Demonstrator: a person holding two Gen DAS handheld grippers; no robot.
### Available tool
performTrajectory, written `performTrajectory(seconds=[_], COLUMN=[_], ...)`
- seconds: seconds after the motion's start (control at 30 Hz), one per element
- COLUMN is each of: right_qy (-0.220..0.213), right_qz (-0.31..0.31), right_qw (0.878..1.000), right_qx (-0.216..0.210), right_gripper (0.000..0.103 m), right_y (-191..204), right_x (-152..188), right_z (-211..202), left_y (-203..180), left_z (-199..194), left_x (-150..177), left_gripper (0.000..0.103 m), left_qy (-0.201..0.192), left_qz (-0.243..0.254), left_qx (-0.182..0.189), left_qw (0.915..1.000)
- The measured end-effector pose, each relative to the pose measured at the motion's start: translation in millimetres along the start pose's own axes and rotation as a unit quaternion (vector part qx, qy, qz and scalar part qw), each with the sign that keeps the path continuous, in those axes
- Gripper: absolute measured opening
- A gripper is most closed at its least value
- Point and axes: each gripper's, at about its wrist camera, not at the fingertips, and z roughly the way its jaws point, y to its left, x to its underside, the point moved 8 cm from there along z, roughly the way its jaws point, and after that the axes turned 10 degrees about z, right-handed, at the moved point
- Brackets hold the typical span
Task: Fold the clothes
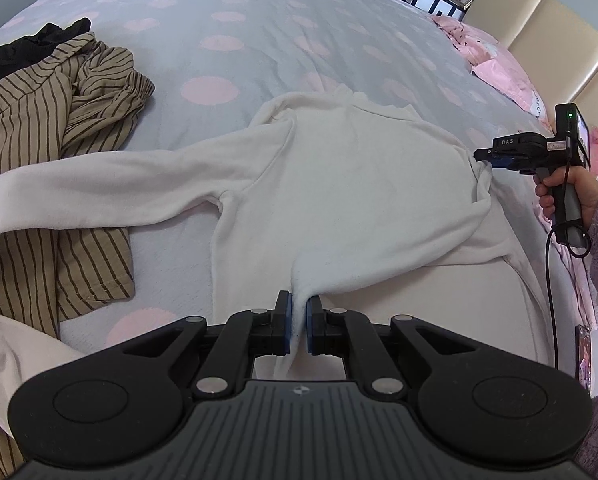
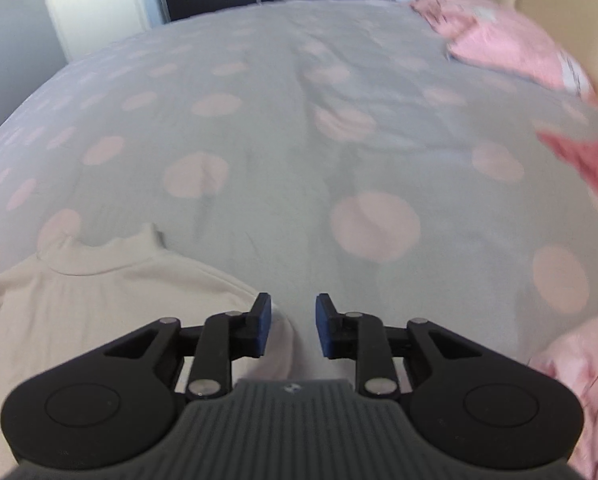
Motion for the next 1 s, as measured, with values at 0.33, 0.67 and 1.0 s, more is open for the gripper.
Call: performTrajectory(seconds=[0.33, 0.67, 1.0], right_qy=[-0.085, -0.076, -0.019], right_qz=[0.002, 0.006, -0.019], right_qw=[0.996, 0.997, 1.000], right_qx=[0.015, 0.004, 0.007], right_gripper=[0.009, 0.030, 0.008], right_y=[10.4, 11.5, 22.6], right_x=[-20.4, -23.6, -2.3], right_z=[-16.9, -20.6, -2.7], left_y=[17.2, 28.2, 14.5], left_z=[-18.5, -0.1, -12.5], left_x=[-6.3, 7.5, -5.3], left_gripper=[0.005, 0.005, 0.004], left_qy=[-0.028, 0.007, -0.037], left_qz=[-0.035, -0.036, -0.012], left_qx=[-0.030, -0.040, -0.053], left_qw=[0.9986, 0.9985, 0.9978])
